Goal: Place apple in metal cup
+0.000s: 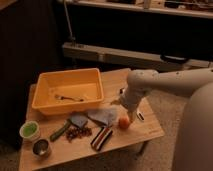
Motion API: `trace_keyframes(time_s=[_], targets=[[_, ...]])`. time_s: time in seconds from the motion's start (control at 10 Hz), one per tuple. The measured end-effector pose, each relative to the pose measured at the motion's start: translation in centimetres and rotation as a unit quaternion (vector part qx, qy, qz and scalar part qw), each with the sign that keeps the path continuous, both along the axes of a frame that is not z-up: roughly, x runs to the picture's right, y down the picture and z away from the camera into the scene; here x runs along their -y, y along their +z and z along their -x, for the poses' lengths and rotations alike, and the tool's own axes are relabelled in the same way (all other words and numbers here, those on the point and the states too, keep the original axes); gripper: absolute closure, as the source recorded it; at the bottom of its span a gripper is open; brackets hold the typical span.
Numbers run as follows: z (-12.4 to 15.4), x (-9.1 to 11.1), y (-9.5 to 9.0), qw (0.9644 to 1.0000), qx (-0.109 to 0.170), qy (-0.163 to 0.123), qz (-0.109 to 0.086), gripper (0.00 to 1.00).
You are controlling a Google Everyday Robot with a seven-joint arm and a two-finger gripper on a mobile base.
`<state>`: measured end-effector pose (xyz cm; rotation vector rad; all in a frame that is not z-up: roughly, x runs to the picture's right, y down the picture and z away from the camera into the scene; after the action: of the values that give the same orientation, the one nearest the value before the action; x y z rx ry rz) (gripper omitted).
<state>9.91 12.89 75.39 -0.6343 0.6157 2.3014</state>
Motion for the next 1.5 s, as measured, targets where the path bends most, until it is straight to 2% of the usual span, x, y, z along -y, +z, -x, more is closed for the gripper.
trace_keyframes(time_s=[0.2,0.3,0.4,0.6,0.8,0.9,1.1,1.2,1.3,1.4,1.5], targets=[[-2.3,-1.3,0.6,0.9997,0.001,0.025,-0.002,0.20],[-3.5,-2.3,1.5,0.9991,0.007,0.041,0.004,0.20],[-3.4,-3.0,2.3,0.9985,0.018,0.050,0.013,0.20],[-2.9,-3.5,3.7,0.9967,0.041,0.064,0.029,0.20],[-1.3,-3.3,5.2,0.9925,0.079,0.080,0.048,0.20],[0.2,-3.0,6.1,0.9898,0.100,0.081,0.061,0.20],[1.4,-3.2,7.2,0.9870,0.115,0.072,0.086,0.20],[1.7,-3.4,7.6,0.9860,0.119,0.065,0.097,0.24],[2.4,-3.6,7.9,0.9847,0.123,0.048,0.113,0.37],[2.4,-3.7,8.0,0.9844,0.123,0.044,0.118,0.42],[2.4,-4.1,8.1,0.9836,0.121,0.038,0.128,0.53]])
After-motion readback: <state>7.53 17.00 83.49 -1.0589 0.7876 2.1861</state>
